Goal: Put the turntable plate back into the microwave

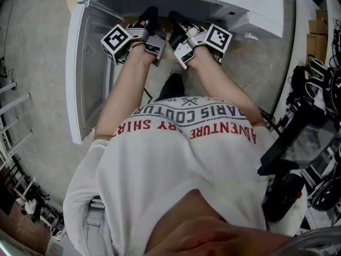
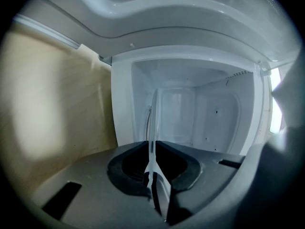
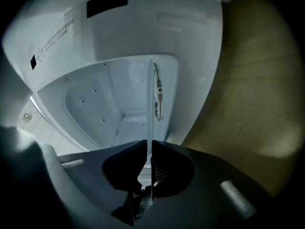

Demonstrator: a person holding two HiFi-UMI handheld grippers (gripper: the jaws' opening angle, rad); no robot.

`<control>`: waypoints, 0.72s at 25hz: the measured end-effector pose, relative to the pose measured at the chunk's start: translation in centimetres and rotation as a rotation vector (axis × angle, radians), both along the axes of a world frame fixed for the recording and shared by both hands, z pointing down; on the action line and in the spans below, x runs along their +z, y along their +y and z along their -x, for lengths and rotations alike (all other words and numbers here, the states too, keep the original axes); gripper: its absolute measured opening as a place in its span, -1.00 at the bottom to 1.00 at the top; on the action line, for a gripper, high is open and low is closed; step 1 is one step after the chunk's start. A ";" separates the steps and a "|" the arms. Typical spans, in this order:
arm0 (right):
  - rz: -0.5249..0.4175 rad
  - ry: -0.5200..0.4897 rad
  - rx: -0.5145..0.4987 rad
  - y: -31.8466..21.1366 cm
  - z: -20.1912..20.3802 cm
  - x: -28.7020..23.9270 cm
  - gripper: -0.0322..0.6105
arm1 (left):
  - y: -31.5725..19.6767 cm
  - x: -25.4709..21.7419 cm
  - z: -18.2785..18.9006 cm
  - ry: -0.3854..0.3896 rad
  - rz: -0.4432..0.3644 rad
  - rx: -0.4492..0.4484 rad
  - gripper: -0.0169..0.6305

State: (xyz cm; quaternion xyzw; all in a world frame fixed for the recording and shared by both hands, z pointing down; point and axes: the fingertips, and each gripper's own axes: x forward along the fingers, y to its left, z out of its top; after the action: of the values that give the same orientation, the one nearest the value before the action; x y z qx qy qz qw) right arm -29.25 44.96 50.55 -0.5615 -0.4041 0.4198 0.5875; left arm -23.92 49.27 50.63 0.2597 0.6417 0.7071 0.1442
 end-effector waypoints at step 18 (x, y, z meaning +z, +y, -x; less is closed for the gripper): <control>-0.040 0.056 0.043 0.3 1.2 0.4 -0.83 | -2.9 0.4 0.1 -0.092 -0.005 0.047 -0.85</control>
State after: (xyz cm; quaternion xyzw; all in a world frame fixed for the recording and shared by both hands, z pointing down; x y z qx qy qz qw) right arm -30.48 45.29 50.96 -0.5287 -0.4079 0.4398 0.6005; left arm -24.03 46.36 51.02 0.2122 0.6385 0.7231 0.1563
